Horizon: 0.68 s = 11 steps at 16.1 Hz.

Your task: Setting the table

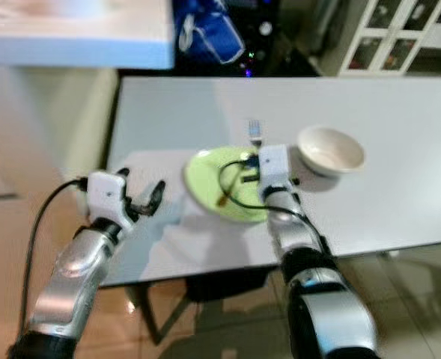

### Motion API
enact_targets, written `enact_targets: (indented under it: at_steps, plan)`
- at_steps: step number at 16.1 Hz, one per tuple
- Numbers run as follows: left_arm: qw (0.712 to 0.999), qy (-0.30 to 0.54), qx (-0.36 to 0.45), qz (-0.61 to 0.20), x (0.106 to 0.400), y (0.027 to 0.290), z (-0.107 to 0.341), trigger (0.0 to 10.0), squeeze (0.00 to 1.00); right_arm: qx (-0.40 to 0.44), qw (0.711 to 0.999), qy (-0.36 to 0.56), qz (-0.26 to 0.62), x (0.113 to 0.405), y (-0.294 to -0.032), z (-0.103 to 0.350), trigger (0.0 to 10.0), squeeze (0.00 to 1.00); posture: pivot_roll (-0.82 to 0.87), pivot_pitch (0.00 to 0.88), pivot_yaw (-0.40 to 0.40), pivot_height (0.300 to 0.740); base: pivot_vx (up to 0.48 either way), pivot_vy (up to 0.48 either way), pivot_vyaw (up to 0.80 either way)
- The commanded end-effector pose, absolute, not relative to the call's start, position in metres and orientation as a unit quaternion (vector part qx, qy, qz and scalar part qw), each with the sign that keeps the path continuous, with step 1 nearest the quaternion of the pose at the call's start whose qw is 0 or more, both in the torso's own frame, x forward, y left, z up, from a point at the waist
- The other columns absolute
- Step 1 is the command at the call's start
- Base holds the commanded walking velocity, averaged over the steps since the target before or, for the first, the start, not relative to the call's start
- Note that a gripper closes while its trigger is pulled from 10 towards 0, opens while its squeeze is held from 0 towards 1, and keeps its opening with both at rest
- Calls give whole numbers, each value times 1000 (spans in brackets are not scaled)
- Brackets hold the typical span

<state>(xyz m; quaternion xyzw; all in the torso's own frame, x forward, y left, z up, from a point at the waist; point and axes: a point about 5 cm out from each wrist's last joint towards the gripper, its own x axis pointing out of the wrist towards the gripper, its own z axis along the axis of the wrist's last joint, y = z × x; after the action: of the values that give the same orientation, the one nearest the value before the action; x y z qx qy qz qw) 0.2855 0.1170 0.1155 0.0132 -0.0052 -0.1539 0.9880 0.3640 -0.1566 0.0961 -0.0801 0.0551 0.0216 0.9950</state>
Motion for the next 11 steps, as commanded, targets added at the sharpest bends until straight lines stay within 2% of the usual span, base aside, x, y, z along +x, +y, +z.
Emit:
enact_targets:
  at_steps: [1, 9, 11]
  plan:
    - [989, -2, 19, -146, 284, 123, 115, 10000, 0, -75, 996, 36, 32, 368, -147, 105, 10000, 0, 127, 0, -57, 740, 0, 0, 0]
    - [989, -1, 14, -150, 280, 119, 114, 10000, 0, -75, 995, 35, 51, 370, -138, 106, 10000, 0, 128, 0, -52, 740, 0, 0, 0]
    - [989, -2, 12, -150, 281, 117, 116, 10000, 0, -77, 993, 64, 62, 368, -134, 97, 10000, 0, 128, 0, -52, 740, 0, 0, 0]
